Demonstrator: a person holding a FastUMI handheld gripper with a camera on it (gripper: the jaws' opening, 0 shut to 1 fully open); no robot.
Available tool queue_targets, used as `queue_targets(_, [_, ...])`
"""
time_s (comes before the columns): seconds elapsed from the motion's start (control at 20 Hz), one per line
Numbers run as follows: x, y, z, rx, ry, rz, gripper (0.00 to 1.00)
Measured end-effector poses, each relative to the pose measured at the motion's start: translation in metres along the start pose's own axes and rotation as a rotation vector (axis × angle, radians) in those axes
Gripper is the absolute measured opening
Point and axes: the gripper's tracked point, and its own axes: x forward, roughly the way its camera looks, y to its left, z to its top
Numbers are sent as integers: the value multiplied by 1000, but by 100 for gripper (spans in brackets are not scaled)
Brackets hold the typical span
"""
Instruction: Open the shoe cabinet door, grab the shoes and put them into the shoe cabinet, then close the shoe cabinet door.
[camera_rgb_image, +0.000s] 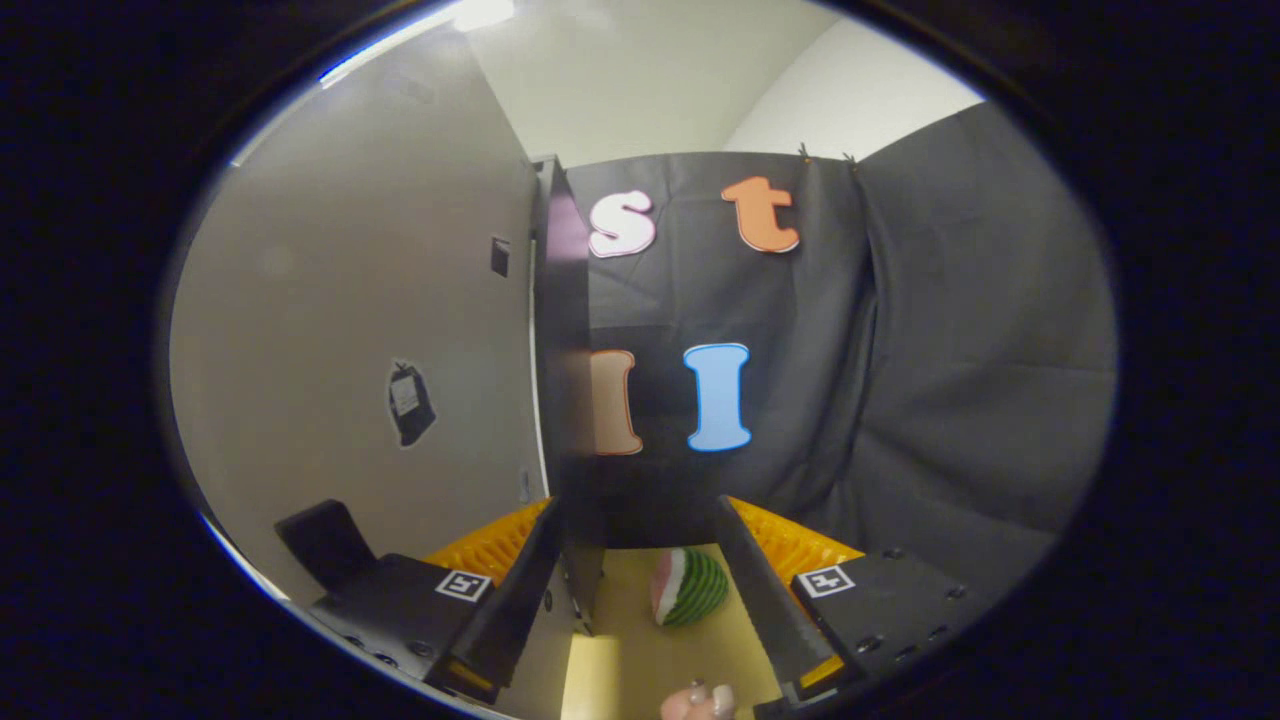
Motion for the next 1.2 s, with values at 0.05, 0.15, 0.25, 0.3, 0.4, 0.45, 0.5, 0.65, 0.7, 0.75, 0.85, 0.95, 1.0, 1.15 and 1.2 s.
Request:
queue_targets(0.05, [1, 4, 1, 3, -4, -2, 94])
queue_targets(0.15, [1, 11, -1, 4, -4, -5, 94])
queue_targets(0.25, [-2, 20, -2, 0, -6, -21, 93])
queue_targets(0.3, [-3, 29, -1, -1, -9, -23, 93])
queue_targets(0.4, [-3, 48, -1, -6, -13, -26, 93])
queue_targets(0.45, [-3, 60, -4, -2, -11, -27, 93])
queue_targets(0.5, [-4, 71, -4, 1, -14, -35, 93])
queue_targets(0.65, [-3, 105, -4, 3, -26, -68, 93])
queue_targets(0.7, [-3, 118, -5, 5, -30, -81, 93])
queue_targets(0.75, [-3, 131, -5, 5, -38, -89, 93])
queue_targets(0.85, [0, 158, -4, 5, -51, -95, 93])
queue_targets(0.95, [5, 183, -5, 5, -61, -93, 93])
queue_targets(1.0, [9, 197, -6, 7, -61, -84, 93])
queue_targets(1.15, [26, 244, -10, 6, -54, -22, 93])
queue_targets(1.2, [33, 259, -11, 1, -53, -2, 93])
